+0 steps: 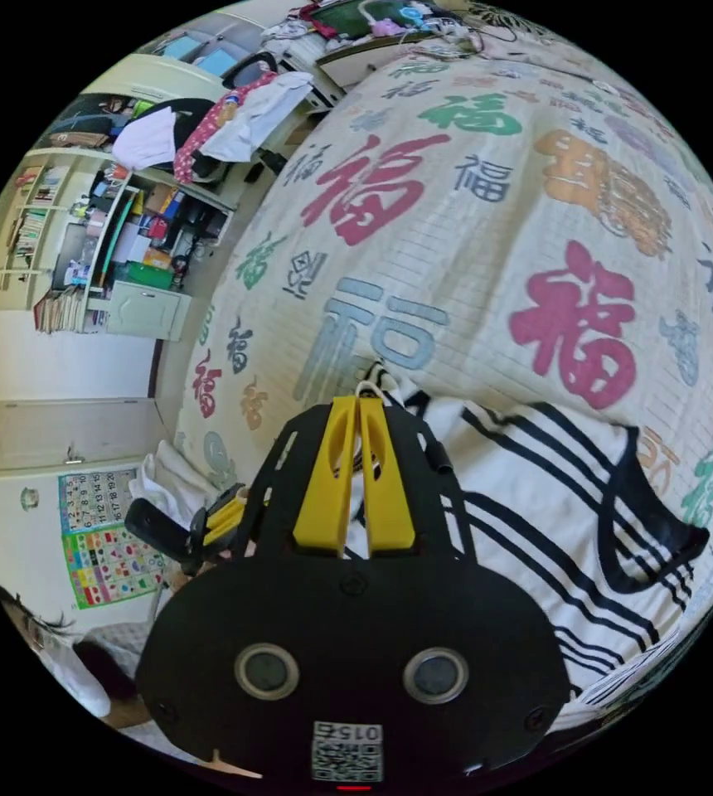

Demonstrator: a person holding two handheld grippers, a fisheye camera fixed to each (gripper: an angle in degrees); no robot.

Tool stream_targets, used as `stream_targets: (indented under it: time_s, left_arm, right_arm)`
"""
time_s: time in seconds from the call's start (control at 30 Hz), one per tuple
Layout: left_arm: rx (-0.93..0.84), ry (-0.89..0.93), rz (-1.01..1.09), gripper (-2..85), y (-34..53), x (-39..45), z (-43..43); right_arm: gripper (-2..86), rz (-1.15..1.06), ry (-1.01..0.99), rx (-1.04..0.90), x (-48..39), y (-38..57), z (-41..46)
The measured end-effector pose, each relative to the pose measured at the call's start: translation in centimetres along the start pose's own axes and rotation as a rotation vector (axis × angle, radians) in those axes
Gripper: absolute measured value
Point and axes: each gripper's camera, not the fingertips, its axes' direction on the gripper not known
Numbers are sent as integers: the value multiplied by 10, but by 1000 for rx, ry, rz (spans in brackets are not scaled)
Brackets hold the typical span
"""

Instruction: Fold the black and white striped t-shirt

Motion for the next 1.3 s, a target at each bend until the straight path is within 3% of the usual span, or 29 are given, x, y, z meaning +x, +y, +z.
stream_targets:
  time_s: [0.23,0.33,0.4,0.47,0.63,0.73,0.77,0.8,0.9,1.03,1.13,1.3]
  left_arm:
    - [41,-146,-306,65,56,-53,-14]
    - [55,-135,-342,76,72,-59,-16]
    - [18,-133,-322,71,71,-60,-8]
    - [-25,-113,-299,43,67,-63,0]
    - [42,-145,-275,-4,73,-58,-14]
    - [36,-166,-285,-6,79,-58,-10]
    - [40,-157,-296,-6,80,-59,-10]
    - [45,-144,-314,-6,82,-61,-10]
    - [35,-156,-313,-2,82,-61,-9]
    - [96,-271,-309,19,77,-50,-25]
    - [100,-180,-287,43,68,-37,-47]
    - [-68,-80,-78,58,69,32,-92]
  right_arm:
    - [35,-278,76,-5,-87,-31,47]
    - [78,-356,327,-90,-126,-36,77]
    - [74,-458,617,-105,-153,-29,97]
    - [64,-500,753,-109,-166,-24,106]
    - [18,-503,881,-128,-166,-14,109]
    - [-3,-411,669,-183,-160,-17,98]
    - [-6,-379,513,-223,-154,-19,93]
    - [-7,-362,324,-214,-149,-19,85]
    - [-6,-382,25,-75,-133,-7,63]
    - [-5,-487,-130,99,-118,28,42]
    - [-5,-574,-224,271,-101,91,17]
    - [-5,-549,-99,678,-41,286,-46]
